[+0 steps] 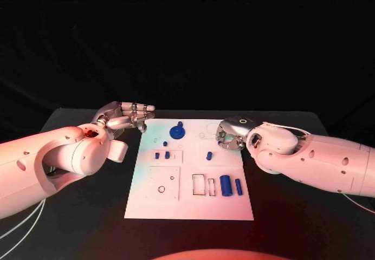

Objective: Assemble the parts on the task board

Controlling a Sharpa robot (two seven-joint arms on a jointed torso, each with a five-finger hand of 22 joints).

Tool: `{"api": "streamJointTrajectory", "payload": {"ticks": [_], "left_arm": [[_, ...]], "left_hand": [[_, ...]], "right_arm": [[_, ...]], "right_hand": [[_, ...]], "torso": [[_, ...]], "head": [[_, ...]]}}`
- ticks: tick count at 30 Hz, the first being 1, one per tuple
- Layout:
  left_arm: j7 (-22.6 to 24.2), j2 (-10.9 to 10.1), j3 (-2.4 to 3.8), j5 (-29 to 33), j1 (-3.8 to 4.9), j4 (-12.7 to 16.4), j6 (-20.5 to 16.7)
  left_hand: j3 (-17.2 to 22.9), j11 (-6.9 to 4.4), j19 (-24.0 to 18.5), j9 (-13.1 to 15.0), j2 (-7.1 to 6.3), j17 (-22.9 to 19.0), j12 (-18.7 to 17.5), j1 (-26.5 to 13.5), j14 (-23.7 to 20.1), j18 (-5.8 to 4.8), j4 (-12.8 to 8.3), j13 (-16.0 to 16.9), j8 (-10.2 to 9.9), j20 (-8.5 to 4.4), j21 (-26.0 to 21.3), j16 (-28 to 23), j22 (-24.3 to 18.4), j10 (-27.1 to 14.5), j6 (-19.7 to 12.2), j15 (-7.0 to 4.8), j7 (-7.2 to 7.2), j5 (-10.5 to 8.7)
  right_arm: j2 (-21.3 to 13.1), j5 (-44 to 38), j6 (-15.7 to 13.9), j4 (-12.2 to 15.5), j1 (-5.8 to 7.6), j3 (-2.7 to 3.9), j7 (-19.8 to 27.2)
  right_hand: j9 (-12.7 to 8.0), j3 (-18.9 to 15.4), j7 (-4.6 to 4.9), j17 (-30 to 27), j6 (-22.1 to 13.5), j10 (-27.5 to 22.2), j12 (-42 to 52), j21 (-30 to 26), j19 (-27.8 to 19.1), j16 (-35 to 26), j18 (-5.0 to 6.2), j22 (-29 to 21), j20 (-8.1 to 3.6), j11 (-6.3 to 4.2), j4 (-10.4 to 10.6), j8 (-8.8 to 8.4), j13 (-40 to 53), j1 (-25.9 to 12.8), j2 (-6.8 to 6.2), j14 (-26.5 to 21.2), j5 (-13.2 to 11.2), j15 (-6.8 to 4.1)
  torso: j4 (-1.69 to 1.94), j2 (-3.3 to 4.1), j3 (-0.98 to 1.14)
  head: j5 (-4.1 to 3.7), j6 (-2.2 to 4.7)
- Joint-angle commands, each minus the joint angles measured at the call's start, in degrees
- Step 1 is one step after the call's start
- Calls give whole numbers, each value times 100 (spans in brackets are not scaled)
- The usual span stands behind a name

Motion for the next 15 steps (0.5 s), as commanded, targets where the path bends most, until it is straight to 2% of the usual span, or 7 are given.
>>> {"api": "streamJointTrajectory", "payload": {"ticks": [1, 12, 15], "left_arm": [[85, 16, 3, 55, 10, 9, 60], [52, 19, 3, 55, 12, -1, 71], [39, 19, 3, 55, 13, -11, 68]], "left_hand": [[-1, 1, -26, -9, 61, -5, 17, 19, -42, 61, -29, 6, 5, 3, -40, -36, -5, -44, -11, 8, 32, -10], [-2, 5, -40, -14, 65, -10, 26, 25, -49, 66, -43, 9, 5, 4, -64, -43, -22, -62, -16, 10, 37, -9], [-3, 8, -45, -17, 69, -14, 34, 32, -54, 67, -57, 12, 6, 5, -75, -47, -29, -77, -20, 12, 40, -9]], "right_arm": [[33, -31, 145, -33, -18, 0, 32], [84, -13, 327, -94, -56, -1, 33], [93, -16, 386, -100, -63, -1, 15]], "right_hand": [[4, 30, -5, 9, 49, 43, -33, 19, 42, 24, -85, 429, 5, 2, 5, -19, -5, 11, -32, 318, 2, 13], [6, 95, -4, 14, 72, 78, -51, 33, 40, 34, -86, 447, 2, -1, -22, -27, -28, 15, -29, 317, -9, 12], [8, 135, -6, 97, 89, 101, -62, 199, 89, 100, -114, 515, -3, -1, -43, -30, -41, 17, -28, 336, -11, 13]], "torso": [[0, 0, 0], [-2, -3, -1], [-2, -4, -2]], "head": [[19, -11], [30, -38], [35, -41]]}}
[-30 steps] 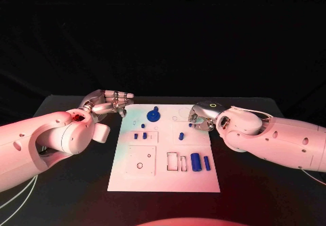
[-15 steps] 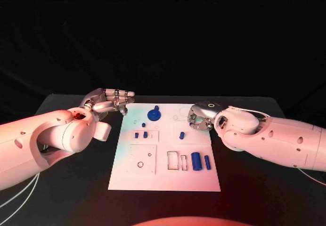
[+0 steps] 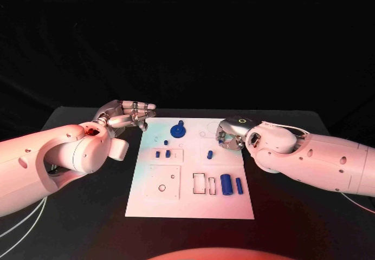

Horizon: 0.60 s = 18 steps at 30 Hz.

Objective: Assemble the parts on the task board

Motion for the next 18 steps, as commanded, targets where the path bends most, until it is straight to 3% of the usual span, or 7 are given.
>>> {"api": "streamJointTrajectory", "payload": {"ticks": [1, 9, 18], "left_arm": [[36, 13, 3, 35, 10, -2, 64], [16, 15, 3, 34, 12, -11, 58], [4, 17, 3, 26, 12, -28, 42]], "left_hand": [[2, 8, -45, -7, 47, -9, 35, 9, -33, 68, -29, 8, 6, 5, -37, -9, -7, -36, -19, -8, 41, -9], [5, 13, -51, -13, 57, -16, 51, 28, -39, 71, -57, 13, 9, 5, -51, -16, -15, -59, -24, -6, 46, -7], [9, 16, -50, -18, 66, -20, 63, 43, -41, 72, -77, 16, 9, 5, -53, -19, -15, -72, -28, -5, 50, -7]], "right_arm": [[12, -33, 285, -12, -33, -18, -8], [25, -158, 206, -8, -42, -18, -131], [-1, -205, -160, 45, -45, -18, -116]], "right_hand": [[9, 59, -7, 46, 57, 70, -44, 105, 53, 39, -121, 531, -4, 0, -11, -32, -17, 18, -25, 339, -14, 13], [38, 411, -30, 77, 192, 221, -77, 292, 98, 92, -148, 646, -23, -35, -198, -17, -72, 112, 98, 346, -351, -23], [75, 833, -42, 35, 293, 362, -136, 423, 118, 92, -167, 748, -41, -56, -400, -22, -128, 35, 147, 334, -421, -47]], "torso": [[0, -2, -1], [-5, -2, -1], [0, -6, 0]], "head": [[3, -6], [-8, -9], [-5, -8]]}}
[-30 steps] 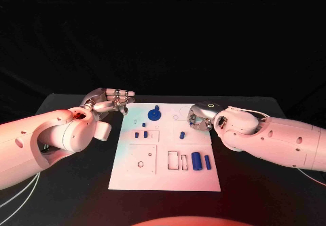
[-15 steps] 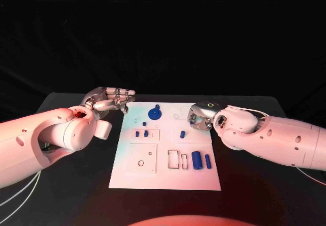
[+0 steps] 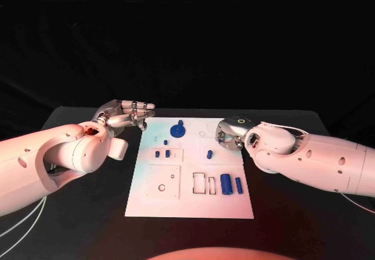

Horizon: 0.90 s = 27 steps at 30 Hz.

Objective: Assemble the parts on the task board

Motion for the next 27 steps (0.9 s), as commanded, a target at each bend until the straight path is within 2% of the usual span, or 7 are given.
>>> {"api": "streamJointTrajectory", "payload": {"ticks": [1, 7, 17, 21, 27], "left_arm": [[17, 14, 3, 20, 9, 1, 42], [12, 16, 3, 18, 9, -6, 43], [1, 20, 3, 18, 9, -34, 41], [3, 24, 3, 18, 9, -58, 39], [6, 39, 3, 18, 9, -95, 42]], "left_hand": [[2, -2, -52, -11, 48, -8, 40, 19, -42, 75, -42, 6, 10, 5, -34, -20, -8, -58, -8, -4, 31, -7], [0, 4, -66, -15, 57, -12, 45, 10, -46, 79, -42, 7, 10, 7, -56, -24, -24, -76, -12, 1, 37, -7], [-12, 20, -117, -25, 68, -23, 59, -25, -67, 90, -41, 8, 14, 18, -130, -38, -76, -138, -23, 15, 47, -9], [-13, 22, -128, -26, 68, -25, 61, -27, -71, 93, -43, 8, 15, 19, -146, -40, -87, -149, -25, 17, 48, -9], [-14, 25, -137, -28, 69, -28, 63, -30, -78, 95, -47, 8, 17, 21, -158, -44, -95, -165, -27, 19, 50, -9]], "right_arm": [[-13, -112, -141, 16, -21, -13, -48], [-51, -110, -343, 78, -21, -10, -20], [-243, -93, -603, 374, 11, 25, -40], [-377, -68, -620, 592, 40, 46, -69], [-593, -36, -694, 1142, 75, 90, -101]], "right_hand": [[8, 133, 7, 26, 41, 124, -36, 47, 38, 18, -83, 754, -20, -68, -57, -28, -12, -55, 66, 311, -20, -23], [15, 257, 17, 25, 37, 124, -84, 77, 39, 28, -87, 785, -17, -59, -121, -50, -41, -141, 20, 311, -27, -16], [23, 320, 19, 18, 49, 139, -106, 101, 42, 31, -91, 806, -12, -54, -161, -58, -56, -212, -19, 309, -35, -13], [26, 333, 17, 16, 57, 146, -111, 108, 43, 32, -92, 812, -11, -55, -170, -57, -60, -239, -32, 309, -43, -12], [27, 337, 16, 15, 60, 149, -112, 114, 44, 32, -93, 815, -10, -56, -172, -57, -60, -245, -36, 308, -44, -12]], "torso": [[5, -4, -2], [4, -4, -2], [-7, -7, -1], [-2, -13, -1], [-12, -9, 2]], "head": [[-1, 3], [5, 5], [9, 23], [12, 28], [59, 53]]}}
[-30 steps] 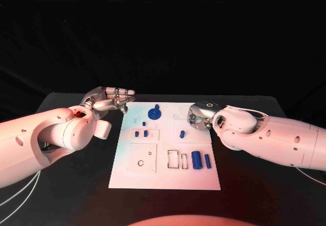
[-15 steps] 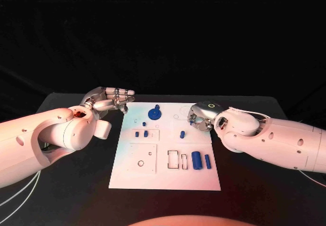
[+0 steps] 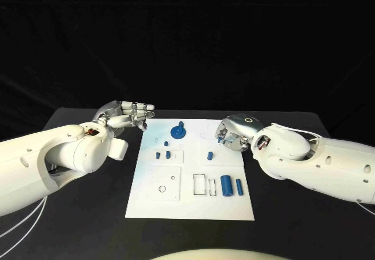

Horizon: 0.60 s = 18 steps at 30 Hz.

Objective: Assemble the parts on the task board

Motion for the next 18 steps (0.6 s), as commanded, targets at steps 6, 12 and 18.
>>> {"api": "streamJointTrajectory", "payload": {"ticks": [6, 12, 18], "left_arm": [[28, 72, 3, 18, 8, -66, 55], [52, 151, 2, 18, 7, -117, 75], [48, 211, -1, 84, 8, -148, 98]], "left_hand": [[0, -14, -36, -9, 47, -11, 22, -10, -64, 107, -33, 9, 17, 3, -28, -24, -6, -55, -10, 2, 32, -8], [0, -14, -36, -10, 48, -12, 23, -10, -66, 106, -35, 10, 18, 3, -27, -24, -5, -57, -10, 3, 32, -8], [0, -14, -29, -10, 49, -12, 25, -11, -67, 104, -35, 10, 19, 3, -17, -25, 3, -58, -10, 3, 33, -8]], "right_arm": [[-34, -4, -237, 743, 17, 30, -34], [262, 52, -233, 976, 1, 35, 48], [671, 247, -98, 806, -111, 27, 264]], "right_hand": [[6, 62, 0, 30, 43, 113, -33, 48, 53, 45, -97, 832, -10, -66, -13, -36, -3, -81, 1, 311, -1, -15], [9, 83, 1, 26, 48, 122, -37, 58, 56, 45, -98, 839, -11, -66, -26, -37, -6, -97, -1, 311, 15, -16], [13, 107, 7, 13, 45, 125, -54, 23, 42, 43, -91, 838, -9, -61, -62, -47, -14, -137, -19, 308, 81, -13]], "torso": [[6, -4, -2], [17, -8, -11], [2, -7, -16]], "head": [[120, 31], [304, 19], [453, 3]]}}
